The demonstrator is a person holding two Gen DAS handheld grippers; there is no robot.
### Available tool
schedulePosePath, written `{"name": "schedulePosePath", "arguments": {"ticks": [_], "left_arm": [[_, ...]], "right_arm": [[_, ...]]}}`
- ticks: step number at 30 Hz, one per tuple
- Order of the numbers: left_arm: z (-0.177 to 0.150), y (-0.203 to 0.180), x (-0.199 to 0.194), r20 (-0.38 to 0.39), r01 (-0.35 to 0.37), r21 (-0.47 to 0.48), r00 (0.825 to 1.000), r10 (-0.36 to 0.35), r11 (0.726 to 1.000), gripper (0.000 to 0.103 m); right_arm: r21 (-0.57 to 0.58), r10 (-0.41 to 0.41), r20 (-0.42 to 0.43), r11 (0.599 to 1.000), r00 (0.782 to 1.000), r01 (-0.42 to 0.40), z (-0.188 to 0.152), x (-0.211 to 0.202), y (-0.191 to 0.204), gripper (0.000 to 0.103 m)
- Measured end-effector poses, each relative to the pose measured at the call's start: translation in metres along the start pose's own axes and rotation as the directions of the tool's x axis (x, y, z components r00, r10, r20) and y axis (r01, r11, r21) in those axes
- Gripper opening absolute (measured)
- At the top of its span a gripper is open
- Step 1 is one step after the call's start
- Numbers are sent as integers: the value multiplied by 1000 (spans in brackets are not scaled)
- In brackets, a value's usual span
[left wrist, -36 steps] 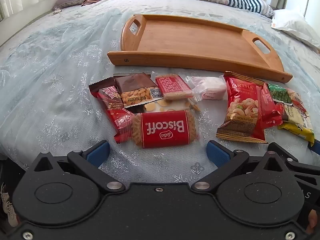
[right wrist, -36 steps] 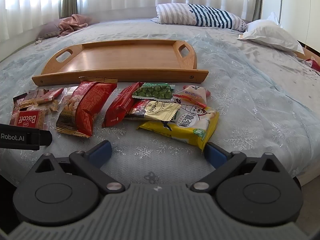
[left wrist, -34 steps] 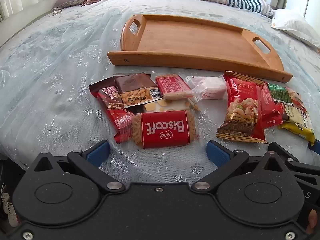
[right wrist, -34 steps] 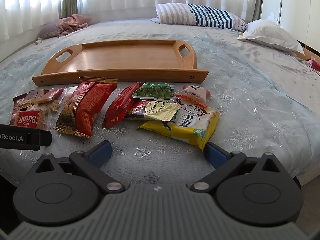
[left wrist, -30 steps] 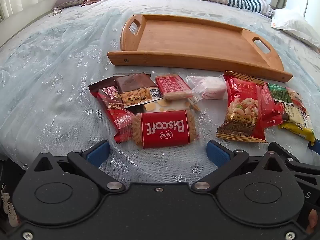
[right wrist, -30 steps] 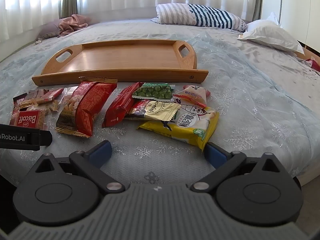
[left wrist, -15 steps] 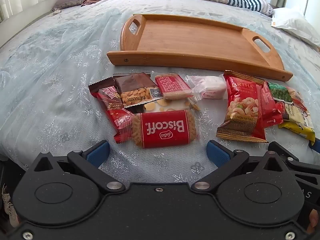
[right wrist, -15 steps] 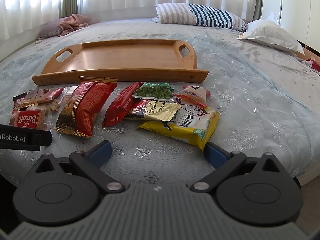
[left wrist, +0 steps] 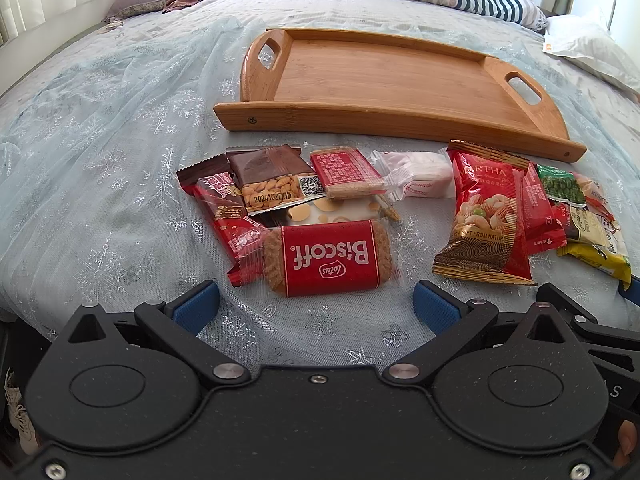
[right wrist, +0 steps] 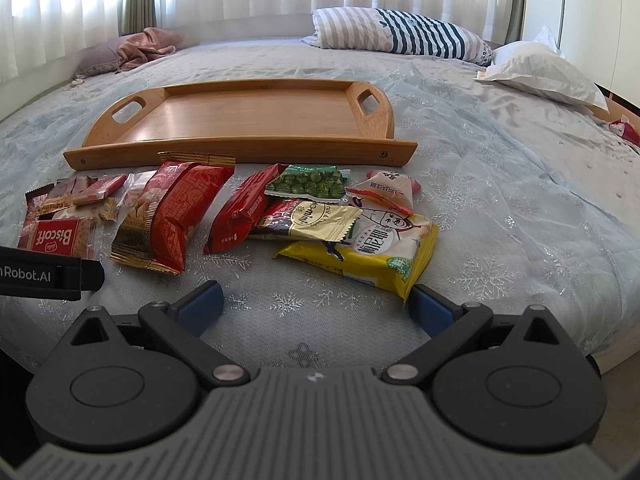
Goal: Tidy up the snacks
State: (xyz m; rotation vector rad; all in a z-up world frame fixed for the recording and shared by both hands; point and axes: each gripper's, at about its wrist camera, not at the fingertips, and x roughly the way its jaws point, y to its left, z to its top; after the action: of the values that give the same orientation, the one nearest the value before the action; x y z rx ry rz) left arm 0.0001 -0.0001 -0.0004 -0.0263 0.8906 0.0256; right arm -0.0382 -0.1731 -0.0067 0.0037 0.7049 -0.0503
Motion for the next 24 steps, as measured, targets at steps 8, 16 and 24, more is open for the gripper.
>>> {"name": "schedulePosePath", "arguments": {"ticks": [8,16,24], "left_arm": [[0,0,0,1,-1,1,1000,1,1000,103],[0,0,0,1,-2,1,1000,2,1000,103],[0,0,0,1,-2,2,1000,2,1000,103]], "right_arm": [[-2,-2,1,1000,1000,2,-1,0,1,103],[-5,-5,8,1000,1000,5,-1,0,2,103],[-6,-7,14,1000,1000,8,-3,-1,2,103]]}}
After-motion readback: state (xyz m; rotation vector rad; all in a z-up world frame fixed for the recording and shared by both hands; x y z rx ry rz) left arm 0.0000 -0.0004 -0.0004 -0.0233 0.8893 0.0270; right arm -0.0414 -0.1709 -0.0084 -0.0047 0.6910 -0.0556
